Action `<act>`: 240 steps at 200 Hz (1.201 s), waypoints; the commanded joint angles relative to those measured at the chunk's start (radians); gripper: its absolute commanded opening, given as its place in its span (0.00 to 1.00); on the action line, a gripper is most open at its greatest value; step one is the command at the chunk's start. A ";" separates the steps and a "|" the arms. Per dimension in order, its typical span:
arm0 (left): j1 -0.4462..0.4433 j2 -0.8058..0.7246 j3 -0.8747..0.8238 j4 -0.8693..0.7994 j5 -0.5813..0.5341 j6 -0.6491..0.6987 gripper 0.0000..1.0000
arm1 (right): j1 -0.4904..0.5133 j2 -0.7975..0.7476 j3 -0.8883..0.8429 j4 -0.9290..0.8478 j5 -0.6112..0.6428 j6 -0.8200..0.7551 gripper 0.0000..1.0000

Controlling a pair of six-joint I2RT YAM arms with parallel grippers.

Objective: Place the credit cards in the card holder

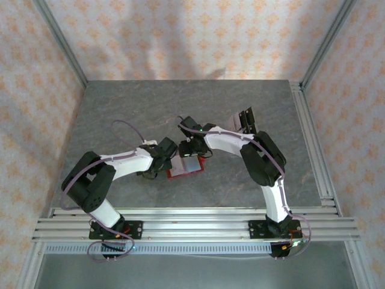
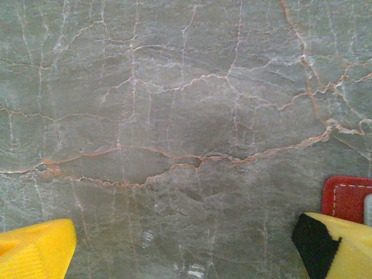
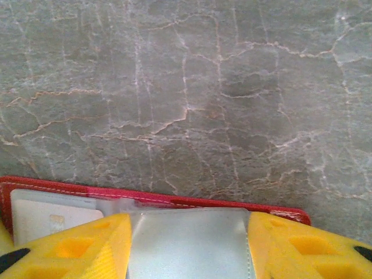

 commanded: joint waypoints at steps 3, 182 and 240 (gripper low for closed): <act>-0.012 0.031 0.012 0.026 -0.006 0.002 1.00 | 0.002 0.004 -0.012 0.001 -0.079 -0.010 0.55; -0.014 0.034 0.010 0.034 -0.005 0.000 1.00 | 0.035 -0.178 -0.197 0.184 -0.268 0.176 0.54; -0.016 0.036 0.005 0.041 -0.001 -0.002 1.00 | 0.051 -0.169 -0.230 0.241 -0.265 0.214 0.54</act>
